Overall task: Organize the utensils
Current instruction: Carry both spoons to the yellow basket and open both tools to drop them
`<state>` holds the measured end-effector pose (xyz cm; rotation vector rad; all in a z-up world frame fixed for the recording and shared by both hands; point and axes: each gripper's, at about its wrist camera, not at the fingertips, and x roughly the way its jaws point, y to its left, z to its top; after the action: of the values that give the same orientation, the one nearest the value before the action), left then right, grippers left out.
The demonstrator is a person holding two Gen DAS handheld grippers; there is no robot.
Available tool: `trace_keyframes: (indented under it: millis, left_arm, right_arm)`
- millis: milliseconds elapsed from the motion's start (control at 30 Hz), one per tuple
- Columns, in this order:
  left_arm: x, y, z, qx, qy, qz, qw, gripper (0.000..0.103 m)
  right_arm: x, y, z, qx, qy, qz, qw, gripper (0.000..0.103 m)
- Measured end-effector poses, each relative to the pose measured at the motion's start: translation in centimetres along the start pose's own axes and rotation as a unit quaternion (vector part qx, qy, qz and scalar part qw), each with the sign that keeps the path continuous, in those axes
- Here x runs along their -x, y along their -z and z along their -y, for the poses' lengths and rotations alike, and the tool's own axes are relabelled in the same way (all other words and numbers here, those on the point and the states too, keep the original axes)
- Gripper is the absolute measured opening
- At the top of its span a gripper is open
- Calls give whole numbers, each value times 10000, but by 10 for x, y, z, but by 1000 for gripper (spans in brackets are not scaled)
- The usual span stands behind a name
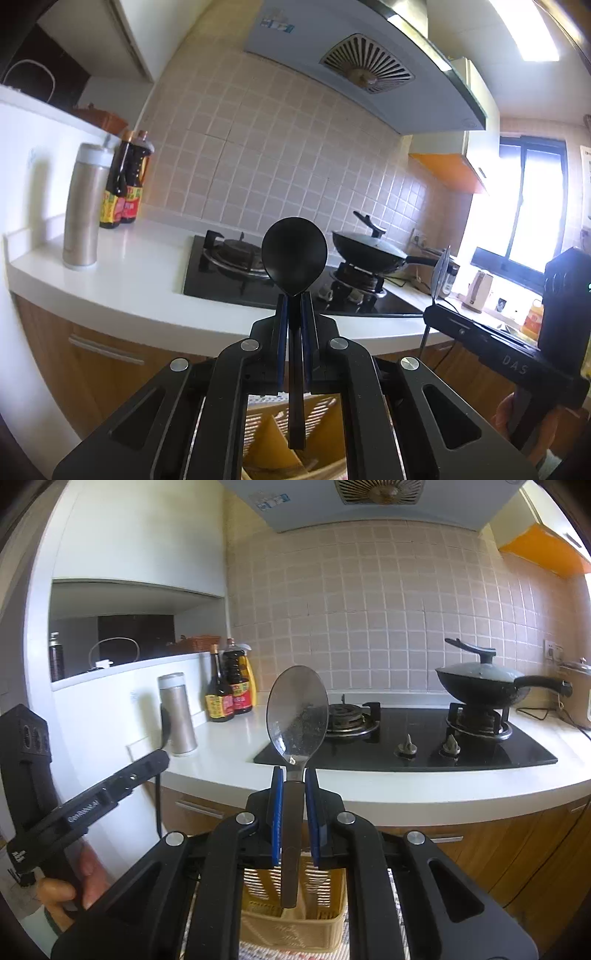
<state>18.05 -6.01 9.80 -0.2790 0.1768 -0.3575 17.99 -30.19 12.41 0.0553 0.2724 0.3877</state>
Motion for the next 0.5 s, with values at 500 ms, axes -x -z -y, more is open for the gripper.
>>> trace_keyframes:
  millis: [500]
  left_arm:
    - [-31,32,-18,-55,-117,-169,9998,5]
  right_arm:
    - [-35,36,21,-18,152,-109,9998,10]
